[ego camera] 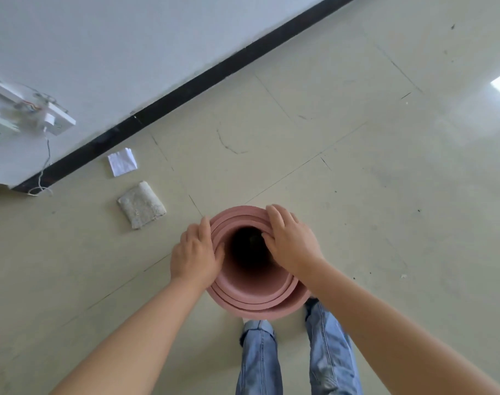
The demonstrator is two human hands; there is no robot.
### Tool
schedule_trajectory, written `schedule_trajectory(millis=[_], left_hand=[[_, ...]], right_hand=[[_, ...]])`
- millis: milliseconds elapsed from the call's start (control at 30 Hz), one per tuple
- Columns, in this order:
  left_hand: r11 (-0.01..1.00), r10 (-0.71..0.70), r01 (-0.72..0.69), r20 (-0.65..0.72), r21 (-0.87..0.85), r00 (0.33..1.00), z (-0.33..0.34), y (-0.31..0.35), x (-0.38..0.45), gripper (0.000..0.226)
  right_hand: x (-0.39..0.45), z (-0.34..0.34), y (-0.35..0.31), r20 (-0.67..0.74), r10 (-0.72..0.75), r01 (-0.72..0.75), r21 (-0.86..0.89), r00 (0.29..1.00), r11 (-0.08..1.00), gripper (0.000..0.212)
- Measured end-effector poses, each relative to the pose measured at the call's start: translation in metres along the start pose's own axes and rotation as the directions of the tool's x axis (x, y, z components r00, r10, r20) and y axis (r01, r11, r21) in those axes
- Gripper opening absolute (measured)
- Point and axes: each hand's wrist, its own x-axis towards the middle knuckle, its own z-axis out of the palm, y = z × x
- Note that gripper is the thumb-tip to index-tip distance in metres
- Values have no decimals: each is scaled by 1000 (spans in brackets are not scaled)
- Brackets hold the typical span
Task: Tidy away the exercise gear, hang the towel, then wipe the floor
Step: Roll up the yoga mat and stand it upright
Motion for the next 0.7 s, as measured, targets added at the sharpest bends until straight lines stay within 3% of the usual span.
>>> schedule_trajectory(millis=[67, 167, 233, 400, 567, 700], left_hand=[[1000, -12, 11, 28, 16, 1000, -3, 3, 4, 55], [997, -28, 27, 17, 77, 999, -2, 7, 3, 47], [992, -38, 35, 30, 119, 999, 2, 10, 1, 50], [991, -97, 86, 100, 107, 990, 4, 18, -5, 61], [988, -95, 80, 109, 130, 989, -10, 31, -3, 41], [984, -14, -2, 90, 176, 996, -35, 83, -4, 37]], right_hand=[[-7, 1, 1, -168, 93, -103, -55, 981, 993, 65], [-29, 12, 1, 2, 406, -406, -15, 914, 914, 74], [-39, 20, -2, 65, 505, -507, 31, 861, 861, 70], [-33, 32, -10, 56, 489, -491, 170, 871, 855, 43], [-35, 16, 14, 61, 426, -429, 209, 903, 879, 41], [-48, -20, 59, 24, 426, -417, 266, 904, 869, 33]])
